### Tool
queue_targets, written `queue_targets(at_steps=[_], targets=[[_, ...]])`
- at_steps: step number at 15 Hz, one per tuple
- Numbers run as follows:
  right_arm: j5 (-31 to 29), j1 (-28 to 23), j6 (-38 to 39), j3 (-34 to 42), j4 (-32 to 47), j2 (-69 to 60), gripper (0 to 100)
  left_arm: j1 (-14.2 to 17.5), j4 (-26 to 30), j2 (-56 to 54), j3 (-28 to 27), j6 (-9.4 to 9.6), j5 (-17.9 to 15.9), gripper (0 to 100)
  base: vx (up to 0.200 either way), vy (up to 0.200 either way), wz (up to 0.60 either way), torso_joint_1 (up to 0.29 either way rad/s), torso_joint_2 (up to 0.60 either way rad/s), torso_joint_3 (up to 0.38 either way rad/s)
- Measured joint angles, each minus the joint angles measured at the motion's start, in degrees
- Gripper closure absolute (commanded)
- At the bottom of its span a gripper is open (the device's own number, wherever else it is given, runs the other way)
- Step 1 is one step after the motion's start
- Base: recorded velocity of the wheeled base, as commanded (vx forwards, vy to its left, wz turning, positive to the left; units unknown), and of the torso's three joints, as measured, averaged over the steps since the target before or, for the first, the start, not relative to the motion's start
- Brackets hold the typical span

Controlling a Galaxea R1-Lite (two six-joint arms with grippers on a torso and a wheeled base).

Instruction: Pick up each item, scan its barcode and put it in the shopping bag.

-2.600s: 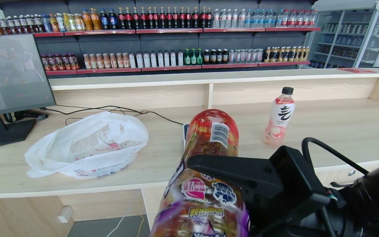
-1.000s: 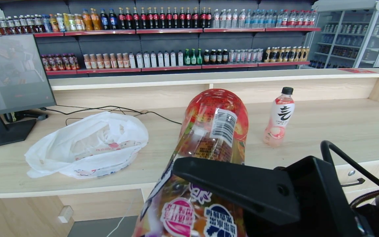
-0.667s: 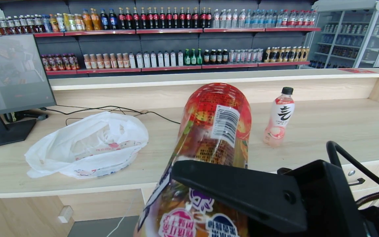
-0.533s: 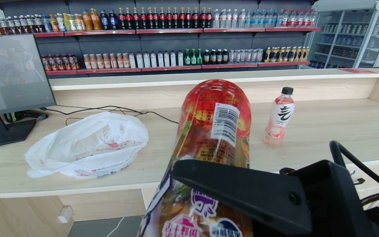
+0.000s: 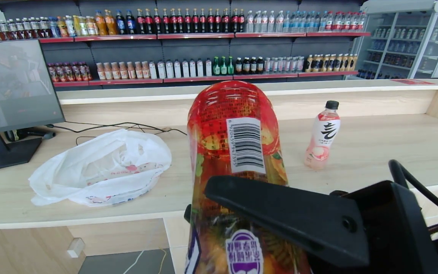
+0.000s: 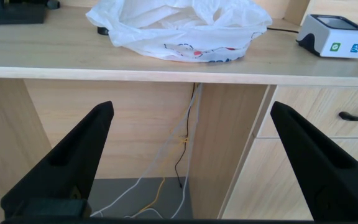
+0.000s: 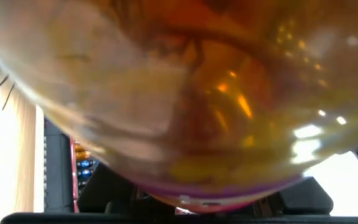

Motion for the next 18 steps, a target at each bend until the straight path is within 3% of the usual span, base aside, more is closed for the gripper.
queue_targets(at_steps=[2,8,18], targets=[[-1.3,0.0,2.7,0.4,0.0,0.2,100,0.0,0.0,0.0,0.0,0.0,0.0,0,0.0,0.0,0.0,0.0,0.0,0.0],[-1.8,-0.4,20.6,-2.2,0.0,4.7,100,0.0,0.0,0.0,0.0,0.0,0.0,0,0.0,0.0,0.0,0.0,0.0,0.0],[-2.6,-9.4,44.3,-4.1,0.0,7.0,100,0.0,0.0,0.0,0.0,0.0,0.0,0,0.0,0.0,0.0,0.0,0.0,0.0]])
